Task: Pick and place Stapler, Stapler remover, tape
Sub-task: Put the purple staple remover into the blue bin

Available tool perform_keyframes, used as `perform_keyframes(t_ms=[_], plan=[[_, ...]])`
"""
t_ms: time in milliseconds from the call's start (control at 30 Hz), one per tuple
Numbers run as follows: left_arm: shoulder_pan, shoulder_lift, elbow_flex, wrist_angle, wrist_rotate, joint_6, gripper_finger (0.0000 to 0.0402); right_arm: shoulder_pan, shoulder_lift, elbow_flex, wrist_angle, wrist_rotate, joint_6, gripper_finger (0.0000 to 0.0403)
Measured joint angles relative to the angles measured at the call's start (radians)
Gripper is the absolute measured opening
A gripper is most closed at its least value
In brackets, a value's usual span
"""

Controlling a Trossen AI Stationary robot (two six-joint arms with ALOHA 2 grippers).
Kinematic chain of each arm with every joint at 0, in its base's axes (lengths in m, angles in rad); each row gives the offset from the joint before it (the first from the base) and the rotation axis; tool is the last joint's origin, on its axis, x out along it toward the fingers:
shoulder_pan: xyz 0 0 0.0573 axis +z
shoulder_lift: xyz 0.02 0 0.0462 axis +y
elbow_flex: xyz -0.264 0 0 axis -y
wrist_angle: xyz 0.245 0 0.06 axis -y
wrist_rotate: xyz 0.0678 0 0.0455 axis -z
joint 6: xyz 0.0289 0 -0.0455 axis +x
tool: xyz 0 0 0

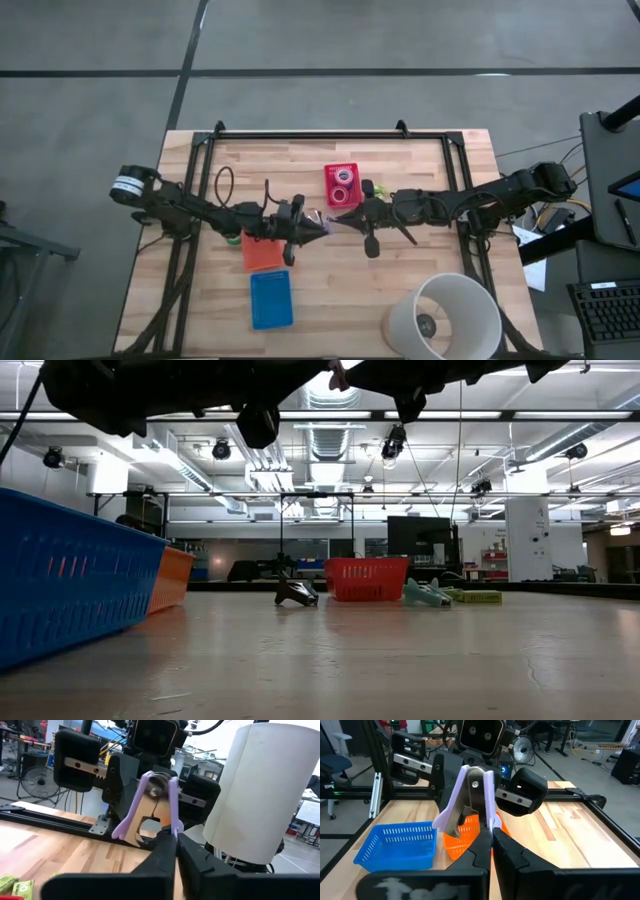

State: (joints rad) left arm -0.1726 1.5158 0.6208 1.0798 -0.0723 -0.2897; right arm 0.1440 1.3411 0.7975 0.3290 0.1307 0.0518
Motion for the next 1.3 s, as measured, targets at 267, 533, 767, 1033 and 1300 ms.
perform_keyframes(t_ms=[267,533,767,1033,1300], plan=[[0.000,0.000,-0.003,-0.010,0.017,-0.006,0.0006,0.000,0.000,0.000,-0.008,-0.001,0.033,0.0009],[-0.001,-0.027,-0.004,-0.074,0.075,-0.028,0.0004,0.001,0.000,0.000,-0.028,-0.015,0.053,0.0044],[-0.002,-0.087,-0.004,-0.225,0.104,-0.039,0.0003,0.000,0.000,0.000,-0.055,-0.004,0.056,0.0122],[-0.118,-0.234,-0.005,-0.589,0.134,-0.084,0.0003,-0.003,-0.011,0.000,-0.072,0.006,0.036,0.0161],[-0.339,-0.393,-0.005,-1.082,0.115,-0.386,0.0003,-0.008,-0.010,0.000,-0.091,0.003,0.034,0.0158]])
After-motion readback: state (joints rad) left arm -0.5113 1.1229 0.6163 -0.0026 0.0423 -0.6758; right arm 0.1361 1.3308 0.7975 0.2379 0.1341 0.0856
